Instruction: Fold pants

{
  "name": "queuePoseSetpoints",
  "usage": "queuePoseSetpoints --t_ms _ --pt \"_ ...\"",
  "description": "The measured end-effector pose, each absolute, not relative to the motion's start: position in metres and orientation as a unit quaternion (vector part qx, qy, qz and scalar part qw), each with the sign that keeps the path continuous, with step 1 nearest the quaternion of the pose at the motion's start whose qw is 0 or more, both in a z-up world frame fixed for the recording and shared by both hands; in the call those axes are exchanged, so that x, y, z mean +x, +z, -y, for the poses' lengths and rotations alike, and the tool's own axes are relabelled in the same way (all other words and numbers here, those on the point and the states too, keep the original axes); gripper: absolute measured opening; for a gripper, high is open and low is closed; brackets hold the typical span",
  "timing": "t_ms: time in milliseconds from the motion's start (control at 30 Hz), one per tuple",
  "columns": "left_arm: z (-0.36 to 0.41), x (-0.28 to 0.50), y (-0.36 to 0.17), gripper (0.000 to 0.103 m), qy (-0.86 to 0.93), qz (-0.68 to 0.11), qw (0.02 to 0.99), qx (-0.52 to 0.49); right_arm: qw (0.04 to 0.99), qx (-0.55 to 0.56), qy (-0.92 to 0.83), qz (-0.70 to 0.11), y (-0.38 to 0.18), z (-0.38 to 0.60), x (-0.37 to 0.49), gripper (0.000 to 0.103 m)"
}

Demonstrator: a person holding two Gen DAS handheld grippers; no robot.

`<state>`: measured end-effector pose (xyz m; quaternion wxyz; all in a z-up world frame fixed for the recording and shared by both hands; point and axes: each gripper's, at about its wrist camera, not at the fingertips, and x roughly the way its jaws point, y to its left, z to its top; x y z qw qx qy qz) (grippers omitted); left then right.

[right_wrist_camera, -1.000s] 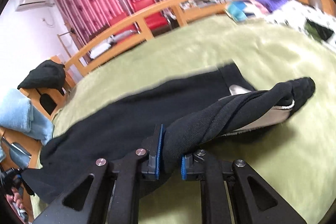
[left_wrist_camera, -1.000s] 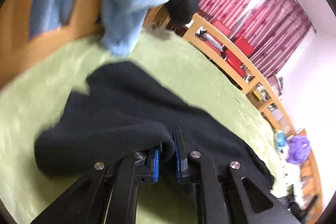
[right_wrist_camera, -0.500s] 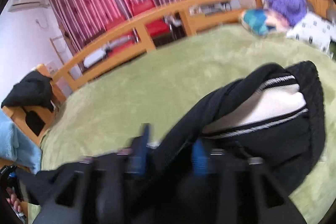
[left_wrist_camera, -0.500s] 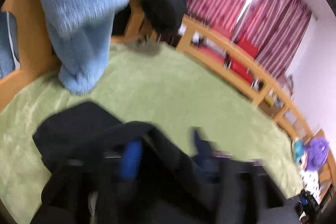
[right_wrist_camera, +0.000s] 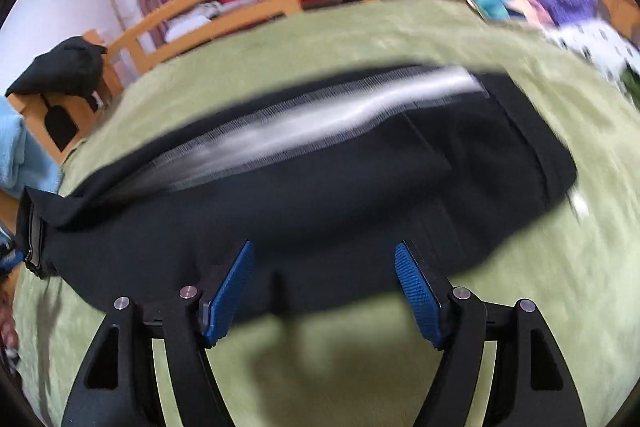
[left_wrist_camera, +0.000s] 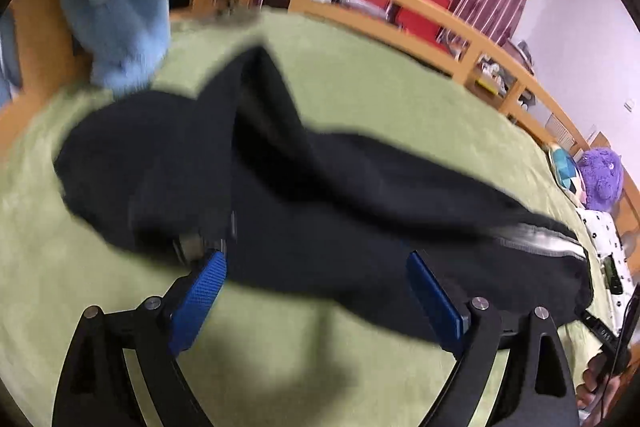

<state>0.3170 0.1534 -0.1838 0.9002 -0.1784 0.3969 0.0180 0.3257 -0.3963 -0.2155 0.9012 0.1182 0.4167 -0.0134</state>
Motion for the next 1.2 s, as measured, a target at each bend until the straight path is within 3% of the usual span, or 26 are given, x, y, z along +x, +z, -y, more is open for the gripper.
queuePoseSetpoints --t_ms 200,367,567,600,633,667,733,767,800,833,1200 --pt "-0.163 0.324 -0.229 0.090 0.010 -0.421 0.861 -0.286 0.869 0.227 -0.031 -0.438 -0.254 0.436 0.316 0.073" --pt "-0.171 0.344 -0.239 0.090 0.025 -0.400 0.852 -0.338 0.866 0.295 -0.024 -0.403 -0.257 0.452 0.332 0.079" --pt "-0.175 0.363 -0.251 0.090 0.067 -0.386 0.839 -0.378 0.867 0.310 -0.053 -0.387 -0.265 0.448 0.362 0.086" --pt "-0.175 0.365 -0.251 0.086 0.073 -0.382 0.840 -0.380 0.868 0.308 -0.061 -0.386 -0.266 0.446 0.366 0.086" --pt "-0.174 0.367 -0.251 0.081 0.084 -0.380 0.841 -0.377 0.869 0.306 -0.066 -0.383 -0.267 0.445 0.370 0.083" --pt "-0.173 0.368 -0.252 0.067 0.094 -0.381 0.841 -0.374 0.871 0.304 -0.075 -0.378 -0.267 0.442 0.373 0.080" --pt "-0.175 0.370 -0.253 0.045 0.111 -0.387 0.839 -0.366 0.874 0.294 -0.097 -0.375 -0.266 0.440 0.379 0.043" --pt "-0.176 0.371 -0.253 0.030 0.109 -0.392 0.838 -0.363 0.875 0.285 -0.106 -0.376 -0.265 0.440 0.382 0.035" --pt "-0.177 0.370 -0.252 0.022 0.098 -0.404 0.836 -0.359 0.878 0.282 -0.113 -0.371 -0.263 0.441 0.380 0.022" --pt "-0.177 0.367 -0.249 0.019 0.088 -0.404 0.837 -0.358 0.879 0.289 -0.110 -0.364 -0.259 0.444 0.376 0.016" --pt "-0.161 0.254 -0.208 0.013 0.043 -0.412 0.852 -0.321 0.888 0.291 -0.081 -0.347 -0.199 0.459 0.288 0.012"
